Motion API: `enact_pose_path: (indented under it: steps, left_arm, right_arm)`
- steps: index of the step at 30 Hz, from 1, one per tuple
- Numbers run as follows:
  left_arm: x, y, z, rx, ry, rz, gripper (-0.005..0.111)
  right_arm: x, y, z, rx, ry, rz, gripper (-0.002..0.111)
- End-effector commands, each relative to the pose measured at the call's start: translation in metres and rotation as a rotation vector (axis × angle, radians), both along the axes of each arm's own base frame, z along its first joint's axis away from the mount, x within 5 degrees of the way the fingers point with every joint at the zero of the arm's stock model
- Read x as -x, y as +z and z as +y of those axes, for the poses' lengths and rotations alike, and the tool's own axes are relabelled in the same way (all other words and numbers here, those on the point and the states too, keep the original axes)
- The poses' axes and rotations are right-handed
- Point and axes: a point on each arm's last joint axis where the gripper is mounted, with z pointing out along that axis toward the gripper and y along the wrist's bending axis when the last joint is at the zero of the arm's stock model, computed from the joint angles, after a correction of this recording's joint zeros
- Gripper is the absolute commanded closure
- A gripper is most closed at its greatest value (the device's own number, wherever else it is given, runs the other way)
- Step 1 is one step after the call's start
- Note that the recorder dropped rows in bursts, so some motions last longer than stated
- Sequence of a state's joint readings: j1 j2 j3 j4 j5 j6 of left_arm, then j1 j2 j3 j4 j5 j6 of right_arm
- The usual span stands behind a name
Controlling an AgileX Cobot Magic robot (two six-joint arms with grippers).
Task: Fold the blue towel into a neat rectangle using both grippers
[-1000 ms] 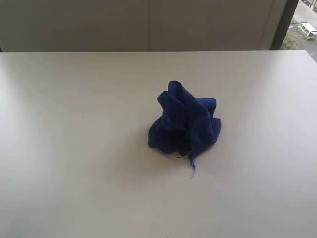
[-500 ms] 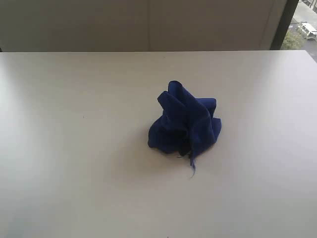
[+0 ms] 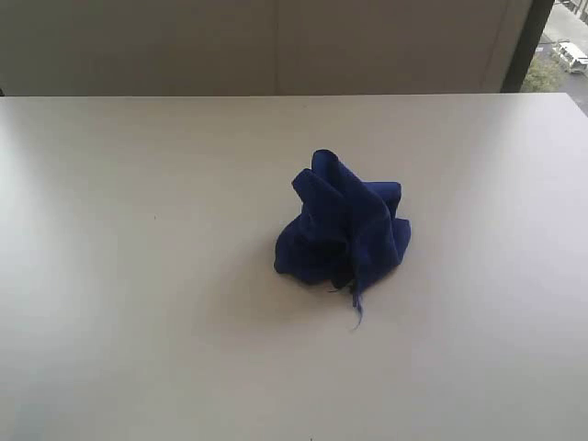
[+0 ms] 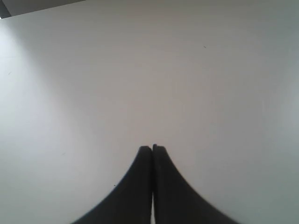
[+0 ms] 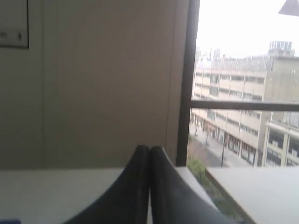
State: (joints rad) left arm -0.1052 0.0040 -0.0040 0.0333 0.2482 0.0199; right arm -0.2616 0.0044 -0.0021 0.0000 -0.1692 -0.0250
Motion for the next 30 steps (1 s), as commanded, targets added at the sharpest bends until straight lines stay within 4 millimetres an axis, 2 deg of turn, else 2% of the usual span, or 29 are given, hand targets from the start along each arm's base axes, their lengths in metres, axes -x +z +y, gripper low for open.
enact_pose_path:
  steps: [1, 6, 8, 10, 12, 14, 15, 16, 19, 23, 25, 27, 30]
  left_arm:
    - [0.000, -0.002, 0.000, -0.002, 0.002, 0.006, 0.107]
    - [0.000, -0.002, 0.000, -0.002, 0.002, 0.006, 0.107]
    - [0.000, -0.002, 0.000, -0.002, 0.002, 0.006, 0.107]
    - [0.000, -0.002, 0.000, -0.002, 0.002, 0.006, 0.107]
    - [0.000, -0.002, 0.000, -0.002, 0.002, 0.006, 0.107]
    - [0.000, -0.002, 0.000, -0.002, 0.002, 0.006, 0.107]
    - [0.000, -0.002, 0.000, -0.002, 0.002, 0.006, 0.107]
    - [0.000, -0.002, 0.000, -0.002, 0.002, 0.006, 0.107]
    - [0.000, -0.002, 0.000, -0.002, 0.002, 0.006, 0.107]
    - [0.000, -0.002, 0.000, -0.002, 0.002, 0.006, 0.107]
    - [0.000, -0.002, 0.000, -0.002, 0.002, 0.006, 0.107]
    - [0.000, -0.002, 0.000, -0.002, 0.002, 0.006, 0.107]
    - [0.000, -0.002, 0.000, -0.002, 0.002, 0.006, 0.107]
  right_arm:
    - [0.003, 0.009, 0.001, 0.028, -0.005, -0.108, 0.108]
    - [0.004, 0.012, 0.001, 0.037, -0.005, -0.142, 0.108]
    - [0.004, 0.014, 0.001, 0.025, -0.005, -0.097, 0.108]
    - [0.007, 0.029, 0.002, 0.019, -0.005, -0.076, 0.108]
    - [0.001, 0.056, 0.000, -0.004, -0.005, 0.008, 0.108]
    - [-0.010, 0.077, -0.003, -0.027, -0.005, 0.094, 0.108]
    - [-0.022, 0.092, -0.006, -0.046, -0.005, 0.163, 0.108]
    - [-0.028, 0.097, -0.008, -0.054, -0.005, 0.193, 0.108]
    - [-0.066, 0.113, -0.018, -0.128, -0.006, 0.465, 0.108]
    - [-0.110, 0.112, -0.019, -0.311, 0.088, 0.721, 0.108]
    - [-0.128, 0.106, -0.008, -0.294, 0.215, 0.790, 0.108]
    - [-0.143, 0.095, 0.013, -0.281, 0.349, 0.858, 0.108]
    - [-0.151, 0.083, 0.029, -0.271, 0.421, 0.917, 0.108]
